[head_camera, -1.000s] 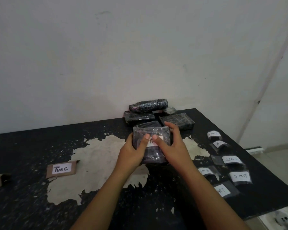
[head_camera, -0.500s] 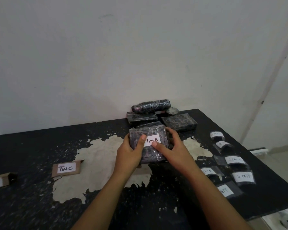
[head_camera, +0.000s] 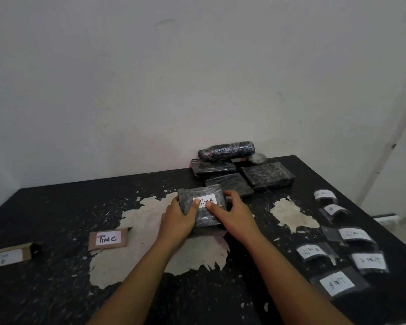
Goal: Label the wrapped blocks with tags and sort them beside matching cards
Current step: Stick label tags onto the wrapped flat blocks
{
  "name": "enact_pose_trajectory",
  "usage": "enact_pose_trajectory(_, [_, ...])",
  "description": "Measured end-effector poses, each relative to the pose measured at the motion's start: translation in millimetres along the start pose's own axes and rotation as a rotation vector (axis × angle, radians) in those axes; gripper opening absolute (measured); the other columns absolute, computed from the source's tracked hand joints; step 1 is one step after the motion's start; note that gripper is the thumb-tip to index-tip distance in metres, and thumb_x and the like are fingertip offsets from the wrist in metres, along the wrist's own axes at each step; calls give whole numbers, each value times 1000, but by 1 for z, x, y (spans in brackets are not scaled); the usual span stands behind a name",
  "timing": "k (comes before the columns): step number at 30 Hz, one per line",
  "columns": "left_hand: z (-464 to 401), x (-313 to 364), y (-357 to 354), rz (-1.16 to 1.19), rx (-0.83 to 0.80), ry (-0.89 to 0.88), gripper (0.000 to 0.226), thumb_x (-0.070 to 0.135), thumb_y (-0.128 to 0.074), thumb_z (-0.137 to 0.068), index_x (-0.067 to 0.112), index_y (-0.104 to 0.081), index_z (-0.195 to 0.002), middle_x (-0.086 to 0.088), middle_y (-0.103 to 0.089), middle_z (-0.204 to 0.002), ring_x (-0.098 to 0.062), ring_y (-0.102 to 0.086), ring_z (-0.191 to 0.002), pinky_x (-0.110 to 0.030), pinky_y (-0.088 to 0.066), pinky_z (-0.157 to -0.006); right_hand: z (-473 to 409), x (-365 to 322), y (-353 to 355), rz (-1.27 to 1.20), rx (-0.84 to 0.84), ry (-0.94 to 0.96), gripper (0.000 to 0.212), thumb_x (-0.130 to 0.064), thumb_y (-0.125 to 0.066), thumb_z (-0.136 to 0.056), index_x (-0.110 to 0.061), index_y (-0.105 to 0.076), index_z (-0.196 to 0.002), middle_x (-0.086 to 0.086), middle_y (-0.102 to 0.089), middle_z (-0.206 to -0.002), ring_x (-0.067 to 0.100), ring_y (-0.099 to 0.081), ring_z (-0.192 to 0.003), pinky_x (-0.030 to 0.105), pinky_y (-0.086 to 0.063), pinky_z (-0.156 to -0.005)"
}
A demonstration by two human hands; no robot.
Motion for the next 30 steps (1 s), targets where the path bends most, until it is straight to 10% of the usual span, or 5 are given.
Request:
enact_pose_trajectory(9, [-34, -15, 4, -16, -23, 90, 88, 68, -60, -99, 29, -24, -170, -12, -33, -163, -35, -51, -143, -38, -50, -104, -29, 4, -13, 45, 75, -87, 68, -79, -64, -93, -33, -53, -143, -2, -69, -123, 17, -72, -109, 41, -62, -95])
enact_pose_trajectory(12, [-39, -19, 6, 15, -33, 88, 83, 66, -61, -100, 28, -29, -167, -12, -37, -160, -34, -53, -141, -42, -50, -108, -38, 12, -1, 105, 264, -134, 41, -57, -48, -112, -27, -57, -139, 6, -72, -121, 26, -70, -105, 48, -60, -95])
enact_pose_trajectory(17, [-57, -23, 15, 62, 8, 108, 79, 63, -64, -100, 25, -34, -163, -12, -38, -156, -34, -55, -137, -41, -52, -106, -53, 25, 11, 510, 260, -111, 44, -42, -58, -109, -31, -61, -151, 13, -57, -143, 35, -59, -126, 49, -57, -101])
enact_pose_trajectory(30, [-112, -36, 23, 84, 67, 230, 82, 70, -66, -94, 26, -44, -159, -14, -47, -154, -35, -58, -132, -52, -55, -110, -60, 35, 15, 598, 391, -119, 32, -54, -70, -100, -33, -67, -124, 8, -42, -139, 33, -43, -126, 45, -47, -104])
Point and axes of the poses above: each hand's wrist, its own z-axis away from the middle knuckle, its own y-axis out of the back of the hand, x = y × z, the point moved 3 cm from there along -z, towards the middle knuckle
